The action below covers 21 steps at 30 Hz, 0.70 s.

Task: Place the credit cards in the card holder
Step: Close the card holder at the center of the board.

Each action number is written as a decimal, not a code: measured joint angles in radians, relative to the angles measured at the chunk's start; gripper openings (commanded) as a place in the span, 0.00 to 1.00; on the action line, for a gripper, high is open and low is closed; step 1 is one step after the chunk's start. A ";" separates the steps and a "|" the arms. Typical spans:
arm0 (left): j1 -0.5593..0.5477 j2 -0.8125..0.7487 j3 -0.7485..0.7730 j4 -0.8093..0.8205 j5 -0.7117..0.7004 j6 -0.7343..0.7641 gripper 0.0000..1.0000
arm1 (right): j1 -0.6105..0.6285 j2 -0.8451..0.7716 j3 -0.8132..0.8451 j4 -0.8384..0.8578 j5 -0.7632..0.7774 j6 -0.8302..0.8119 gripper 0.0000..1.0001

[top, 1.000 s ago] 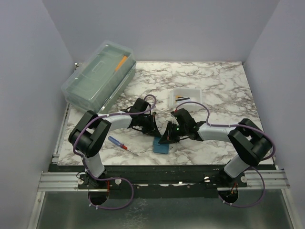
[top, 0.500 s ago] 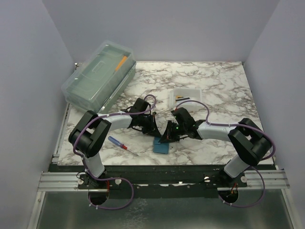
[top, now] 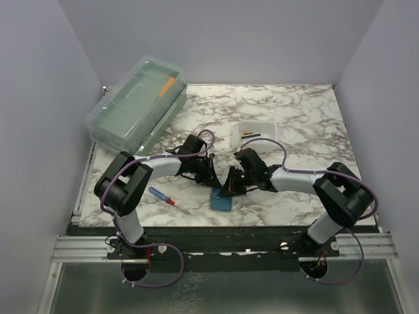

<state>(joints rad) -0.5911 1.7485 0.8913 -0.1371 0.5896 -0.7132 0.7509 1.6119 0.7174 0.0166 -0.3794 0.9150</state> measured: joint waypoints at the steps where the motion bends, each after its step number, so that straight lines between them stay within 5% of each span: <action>1: 0.000 0.000 0.000 0.000 0.000 0.000 0.00 | 0.001 0.000 0.000 0.000 0.000 0.000 0.00; 21: 0.000 0.000 0.000 0.000 0.000 0.000 0.00 | 0.017 0.004 0.032 -0.063 0.098 -0.003 0.00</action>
<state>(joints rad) -0.5911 1.7485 0.8913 -0.1375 0.5900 -0.7128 0.7681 1.6157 0.7490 -0.0467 -0.2817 0.9119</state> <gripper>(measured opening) 0.018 0.003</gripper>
